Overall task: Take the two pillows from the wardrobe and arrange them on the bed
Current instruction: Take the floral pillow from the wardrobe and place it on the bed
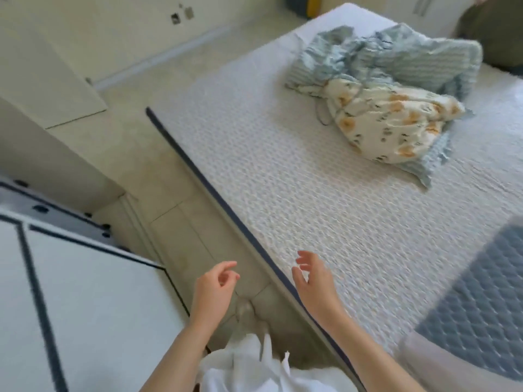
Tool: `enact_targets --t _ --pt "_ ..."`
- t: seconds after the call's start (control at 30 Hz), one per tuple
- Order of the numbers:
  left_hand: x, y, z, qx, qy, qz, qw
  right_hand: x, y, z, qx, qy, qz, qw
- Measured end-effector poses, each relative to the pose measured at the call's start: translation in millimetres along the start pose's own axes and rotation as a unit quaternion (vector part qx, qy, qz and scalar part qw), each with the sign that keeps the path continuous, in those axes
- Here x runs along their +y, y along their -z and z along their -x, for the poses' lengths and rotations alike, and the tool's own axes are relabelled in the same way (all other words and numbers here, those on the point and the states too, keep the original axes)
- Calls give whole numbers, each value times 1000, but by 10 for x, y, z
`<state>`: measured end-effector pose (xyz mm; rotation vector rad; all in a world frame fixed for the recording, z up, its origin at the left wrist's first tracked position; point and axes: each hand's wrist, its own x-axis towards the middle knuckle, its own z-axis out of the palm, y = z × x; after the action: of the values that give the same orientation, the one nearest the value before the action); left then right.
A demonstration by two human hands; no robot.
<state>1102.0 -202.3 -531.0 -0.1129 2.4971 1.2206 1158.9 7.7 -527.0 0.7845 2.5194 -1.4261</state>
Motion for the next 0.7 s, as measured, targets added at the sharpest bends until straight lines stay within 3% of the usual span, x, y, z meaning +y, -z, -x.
enact_targets --t 0.37,0.7 --pt "-451 1521 -1066 164 76 16 983 -1555 -1192 -1183 -115 109 39 987" --pt "-429 2323 -1814 283 114 76 949 -2829 -1953 -2126 -220 212 69 950"
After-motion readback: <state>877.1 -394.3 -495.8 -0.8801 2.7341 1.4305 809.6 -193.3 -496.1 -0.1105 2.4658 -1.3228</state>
